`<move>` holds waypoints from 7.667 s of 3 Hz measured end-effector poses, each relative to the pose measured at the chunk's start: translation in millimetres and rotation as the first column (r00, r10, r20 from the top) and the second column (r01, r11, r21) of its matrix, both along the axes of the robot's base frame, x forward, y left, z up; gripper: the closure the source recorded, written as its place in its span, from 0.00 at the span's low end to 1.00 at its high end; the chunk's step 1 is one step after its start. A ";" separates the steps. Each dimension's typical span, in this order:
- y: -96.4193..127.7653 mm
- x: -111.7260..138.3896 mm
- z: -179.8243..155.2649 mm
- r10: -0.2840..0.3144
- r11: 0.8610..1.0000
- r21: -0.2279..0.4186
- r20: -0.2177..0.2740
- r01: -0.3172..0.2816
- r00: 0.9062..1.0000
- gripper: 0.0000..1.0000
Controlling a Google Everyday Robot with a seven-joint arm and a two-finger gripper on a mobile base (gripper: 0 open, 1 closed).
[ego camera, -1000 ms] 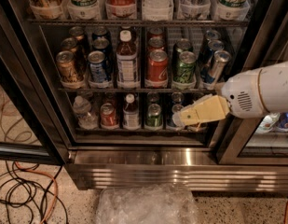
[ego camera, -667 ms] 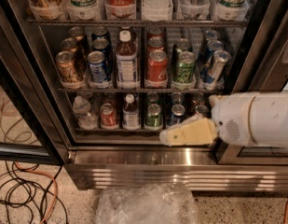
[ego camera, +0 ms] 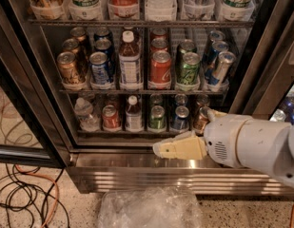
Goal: Pick redbull can from middle shelf of fridge
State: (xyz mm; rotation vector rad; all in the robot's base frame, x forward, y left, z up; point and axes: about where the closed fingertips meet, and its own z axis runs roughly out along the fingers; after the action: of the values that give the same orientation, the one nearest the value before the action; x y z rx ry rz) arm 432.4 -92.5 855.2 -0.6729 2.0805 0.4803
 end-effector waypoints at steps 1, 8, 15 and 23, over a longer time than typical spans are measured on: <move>40.0 12.9 -35.7 -0.019 0.996 0.093 0.015 0.018 1.000 0.00; -23.6 158.7 -23.4 -0.126 0.974 -0.098 0.515 0.205 0.848 0.00; -94.7 190.9 20.1 -0.395 0.818 -0.077 0.646 0.570 0.654 0.02; -106.2 190.6 49.4 -0.385 0.798 -0.028 0.745 0.602 0.545 0.32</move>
Offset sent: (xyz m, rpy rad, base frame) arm 0.0098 0.0352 -0.0313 0.0765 -0.0125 -0.0163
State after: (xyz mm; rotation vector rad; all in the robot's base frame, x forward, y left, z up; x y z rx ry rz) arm 623.0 -198.7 904.6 -0.2933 1.4674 -0.3960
